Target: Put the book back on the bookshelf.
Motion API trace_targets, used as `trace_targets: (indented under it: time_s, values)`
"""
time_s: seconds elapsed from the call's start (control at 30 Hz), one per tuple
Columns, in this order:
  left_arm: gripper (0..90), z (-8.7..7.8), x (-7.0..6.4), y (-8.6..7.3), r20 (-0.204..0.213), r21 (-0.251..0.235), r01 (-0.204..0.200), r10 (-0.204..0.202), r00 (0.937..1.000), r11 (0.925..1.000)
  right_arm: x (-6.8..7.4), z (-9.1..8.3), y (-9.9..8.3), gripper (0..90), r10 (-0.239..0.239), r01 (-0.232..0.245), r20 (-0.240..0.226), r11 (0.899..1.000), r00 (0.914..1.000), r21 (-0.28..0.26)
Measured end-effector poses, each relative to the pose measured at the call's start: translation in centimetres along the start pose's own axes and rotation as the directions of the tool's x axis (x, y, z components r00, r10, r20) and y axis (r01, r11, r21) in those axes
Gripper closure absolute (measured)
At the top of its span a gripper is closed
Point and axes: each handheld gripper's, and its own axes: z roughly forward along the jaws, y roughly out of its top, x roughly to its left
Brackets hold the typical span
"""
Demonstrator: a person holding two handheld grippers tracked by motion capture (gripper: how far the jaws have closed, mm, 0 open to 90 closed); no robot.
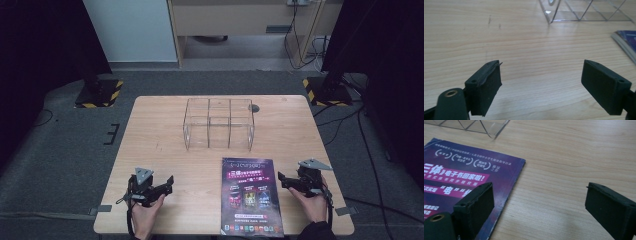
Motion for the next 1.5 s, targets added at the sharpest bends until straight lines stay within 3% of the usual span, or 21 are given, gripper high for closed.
trace_targets:
  time_s: [0.4,1.03,1.5]
  values:
    - [16.8,-0.1,-2.9,0.6,0.071,-0.019,-0.040,0.041,0.9967,0.9990,1.5,-1.0,1.0,9.5,-0.020,0.018,-0.059,0.999,0.9981,-0.046]
    - [19.5,0.6,-5.3,1.2,0.128,-0.025,-0.061,0.064,0.9898,0.9978,2.8,-0.9,1.1,10.8,-0.040,0.035,-0.104,0.998,0.9937,-0.052]
    - [23.8,2.3,-8.9,1.0,0.185,0.010,-0.110,0.106,0.9771,0.9939,3.4,-0.4,0.6,13.0,-0.056,0.051,-0.121,0.998,0.9911,-0.038]
